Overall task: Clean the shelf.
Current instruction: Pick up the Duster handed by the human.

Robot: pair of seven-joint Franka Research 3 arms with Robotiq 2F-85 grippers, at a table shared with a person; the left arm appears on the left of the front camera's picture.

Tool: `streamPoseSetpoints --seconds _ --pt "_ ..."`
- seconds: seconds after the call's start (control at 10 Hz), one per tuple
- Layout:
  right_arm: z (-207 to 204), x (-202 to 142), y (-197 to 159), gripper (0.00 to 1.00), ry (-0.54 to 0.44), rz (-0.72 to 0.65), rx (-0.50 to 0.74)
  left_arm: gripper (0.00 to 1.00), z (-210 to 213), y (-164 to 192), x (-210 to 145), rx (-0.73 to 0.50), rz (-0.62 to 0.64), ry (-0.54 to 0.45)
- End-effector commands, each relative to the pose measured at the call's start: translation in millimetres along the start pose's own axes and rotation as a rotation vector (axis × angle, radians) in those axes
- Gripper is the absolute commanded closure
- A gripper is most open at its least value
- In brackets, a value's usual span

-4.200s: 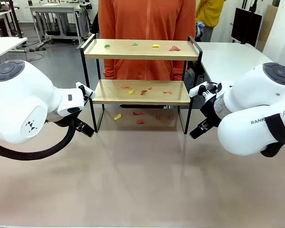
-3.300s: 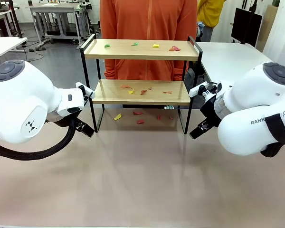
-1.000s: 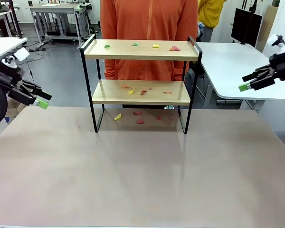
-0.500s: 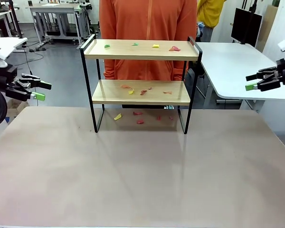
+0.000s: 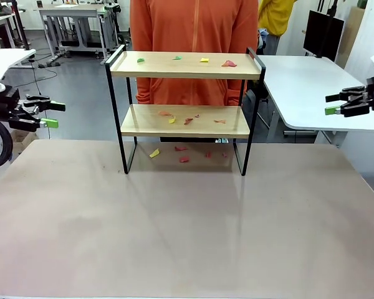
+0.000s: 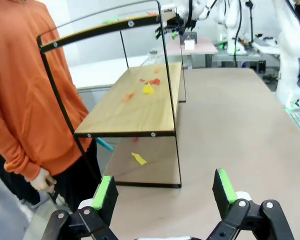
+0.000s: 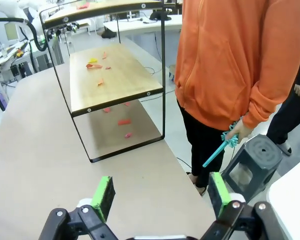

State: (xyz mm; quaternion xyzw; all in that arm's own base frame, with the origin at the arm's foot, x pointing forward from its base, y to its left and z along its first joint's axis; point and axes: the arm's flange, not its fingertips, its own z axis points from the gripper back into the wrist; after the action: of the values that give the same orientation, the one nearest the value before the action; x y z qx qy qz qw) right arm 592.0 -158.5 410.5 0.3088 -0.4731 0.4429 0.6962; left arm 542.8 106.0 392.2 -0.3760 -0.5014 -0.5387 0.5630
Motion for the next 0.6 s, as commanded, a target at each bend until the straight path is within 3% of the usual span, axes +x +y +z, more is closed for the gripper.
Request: streamPoseSetpoints --seconds 0.0,0.5 --pt "1 1 -11 0.00 -0.069 0.019 0.006 0.00 4 11 -4 -0.013 -0.001 -0.083" --pt "17 9 -16 0.00 -0.155 0.011 0.010 0.00 21 12 1 -0.019 0.007 -0.179"
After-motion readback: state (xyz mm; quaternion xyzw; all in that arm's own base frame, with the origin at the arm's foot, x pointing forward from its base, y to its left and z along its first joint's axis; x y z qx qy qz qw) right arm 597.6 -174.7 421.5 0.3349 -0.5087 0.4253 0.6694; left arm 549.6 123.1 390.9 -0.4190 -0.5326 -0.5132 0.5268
